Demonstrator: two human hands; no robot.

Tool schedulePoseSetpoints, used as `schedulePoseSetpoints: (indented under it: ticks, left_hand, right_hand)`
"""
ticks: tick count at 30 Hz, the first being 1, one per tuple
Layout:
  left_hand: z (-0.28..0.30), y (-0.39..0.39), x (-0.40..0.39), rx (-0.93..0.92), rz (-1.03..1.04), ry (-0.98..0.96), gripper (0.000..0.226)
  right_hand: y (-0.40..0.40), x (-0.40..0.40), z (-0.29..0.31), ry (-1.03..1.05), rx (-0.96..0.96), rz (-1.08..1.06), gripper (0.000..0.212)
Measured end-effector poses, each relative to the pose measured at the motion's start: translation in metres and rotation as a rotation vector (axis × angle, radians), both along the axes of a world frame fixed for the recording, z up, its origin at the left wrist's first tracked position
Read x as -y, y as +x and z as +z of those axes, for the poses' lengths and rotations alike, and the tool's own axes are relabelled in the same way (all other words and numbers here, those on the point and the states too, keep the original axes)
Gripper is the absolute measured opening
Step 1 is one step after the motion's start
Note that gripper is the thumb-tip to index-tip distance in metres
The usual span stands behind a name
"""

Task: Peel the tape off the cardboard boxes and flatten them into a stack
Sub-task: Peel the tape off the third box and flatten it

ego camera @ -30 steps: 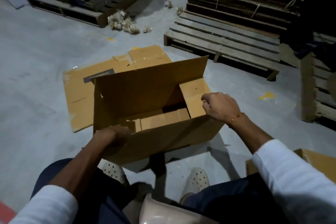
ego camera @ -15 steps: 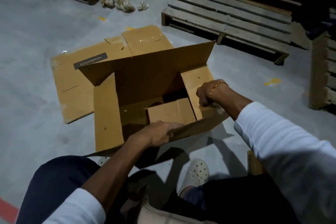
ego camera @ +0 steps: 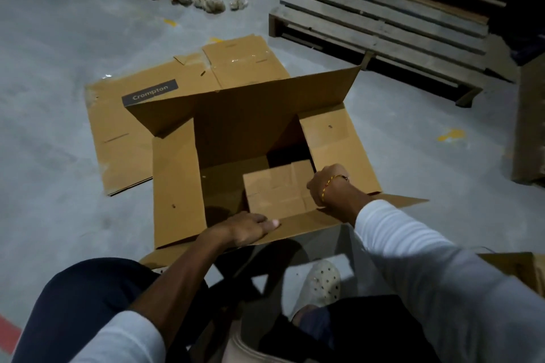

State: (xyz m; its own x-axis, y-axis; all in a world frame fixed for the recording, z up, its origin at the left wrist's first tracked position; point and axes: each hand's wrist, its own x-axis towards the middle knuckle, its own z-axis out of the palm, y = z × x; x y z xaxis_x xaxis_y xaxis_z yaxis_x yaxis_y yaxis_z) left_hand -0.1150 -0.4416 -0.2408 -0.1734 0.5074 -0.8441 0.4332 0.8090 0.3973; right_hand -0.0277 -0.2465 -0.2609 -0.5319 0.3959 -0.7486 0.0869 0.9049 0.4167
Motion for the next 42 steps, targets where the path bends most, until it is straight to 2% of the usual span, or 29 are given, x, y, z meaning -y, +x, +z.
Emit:
schedulePoseSetpoints:
  ticks: [2, 7, 11, 13, 15, 16, 18, 20, 21, 23, 25, 28, 32, 33, 36, 37, 39, 42]
  left_hand:
    - [-0.006, -0.005, 0.005, -0.107, 0.058, -0.067, 0.072]
    - [0.004, -0.02, 0.018, -0.353, 0.308, -0.036, 0.072]
    - [0.011, -0.044, 0.05, -0.472, 0.427, -0.065, 0.074]
    - [0.01, -0.056, 0.068, -0.456, 0.442, -0.12, 0.088]
    - [0.007, -0.064, 0.081, -0.4, 0.318, -0.103, 0.124]
    - [0.005, -0.065, 0.084, -0.336, 0.245, -0.065, 0.134]
    - [0.008, -0.055, 0.08, -0.162, 0.128, 0.028, 0.128]
    - [0.017, -0.037, 0.071, -0.118, -0.067, 0.107, 0.123]
    - [0.018, -0.028, 0.066, -0.179, -0.194, 0.131, 0.116]
    - [0.018, -0.018, 0.055, -0.351, -0.342, 0.18, 0.086]
    - [0.02, -0.016, 0.047, -0.505, -0.349, 0.195, 0.052]
    - [0.026, -0.017, 0.042, -0.595, -0.256, 0.199, 0.035]
    - [0.03, -0.028, 0.047, -0.595, -0.203, 0.247, 0.049]
    - [0.033, -0.034, 0.049, -0.599, -0.208, 0.268, 0.059]
    - [0.051, -0.053, 0.054, -0.632, -0.224, 0.379, 0.117]
    - [0.058, -0.057, 0.055, -0.645, -0.204, 0.416, 0.125]
    - [0.071, -0.06, 0.057, -0.65, -0.165, 0.504, 0.119]
    - [0.08, -0.056, 0.06, -0.613, -0.066, 0.561, 0.08]
  right_hand:
    - [0.008, -0.008, 0.01, 0.032, -0.024, -0.002, 0.037]
    - [0.025, -0.026, 0.052, -0.023, -0.416, -0.186, 0.038]
    - [0.047, -0.065, 0.103, 0.069, -0.413, -0.346, 0.034]
    - [0.07, -0.09, 0.121, 0.057, -0.383, -0.478, 0.025]
    - [0.097, -0.109, 0.126, -0.057, -0.425, -0.629, 0.015]
    - [0.111, -0.117, 0.122, -0.128, -0.491, -0.701, 0.012]
    - [0.136, -0.127, 0.104, -0.221, -0.68, -0.833, 0.018]
    - [0.154, -0.131, 0.085, -0.291, -0.888, -0.982, 0.031]
    - [0.16, -0.131, 0.079, -0.32, -0.972, -1.05, 0.034]
    - [0.167, -0.129, 0.07, -0.377, -1.116, -1.179, 0.034]
    - [0.169, -0.126, 0.068, -0.434, -1.229, -1.272, 0.032]
    - [0.166, -0.118, 0.074, -0.525, -1.316, -1.38, 0.032]
    - [0.153, -0.108, 0.087, -0.477, -1.442, -1.317, 0.036]
    - [0.149, -0.107, 0.095, -0.444, -1.498, -1.284, 0.036]
    - [0.137, -0.104, 0.136, -0.362, -1.663, -1.144, 0.036]
    - [0.133, -0.102, 0.155, -0.322, -1.709, -1.07, 0.037]
    - [0.127, -0.091, 0.197, -0.2, -1.784, -0.863, 0.039]
    - [0.122, -0.067, 0.249, -0.064, -1.823, -0.542, 0.039]
